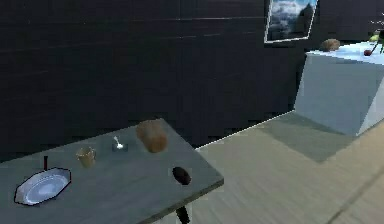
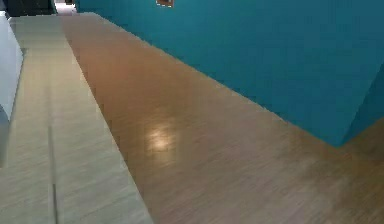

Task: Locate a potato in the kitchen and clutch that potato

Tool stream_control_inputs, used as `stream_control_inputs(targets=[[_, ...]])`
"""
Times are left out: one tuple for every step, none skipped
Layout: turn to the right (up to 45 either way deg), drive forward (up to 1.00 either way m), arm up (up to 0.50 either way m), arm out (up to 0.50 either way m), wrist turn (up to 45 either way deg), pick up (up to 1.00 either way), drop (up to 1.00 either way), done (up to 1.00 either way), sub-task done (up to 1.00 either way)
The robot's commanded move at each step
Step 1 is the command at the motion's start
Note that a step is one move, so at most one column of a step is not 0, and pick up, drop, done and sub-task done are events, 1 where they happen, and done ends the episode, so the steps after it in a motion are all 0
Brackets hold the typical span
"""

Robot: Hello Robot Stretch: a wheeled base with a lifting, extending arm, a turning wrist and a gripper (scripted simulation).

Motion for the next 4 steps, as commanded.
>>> stream_control_inputs(targets=[[-45.0,0.0,0.0,0.0,0.0,0.0,0.0,0.0,0.0],[-42.0,0.0,0.0,0.0,0.0,0.0,0.0,0.0,0.0],[45.0,0.0,0.0,0.0,0.0,0.0,0.0,0.0,0.0],[6.0,0.0,0.0,0.0,0.0,0.0,0.0,0.0,0.0]])
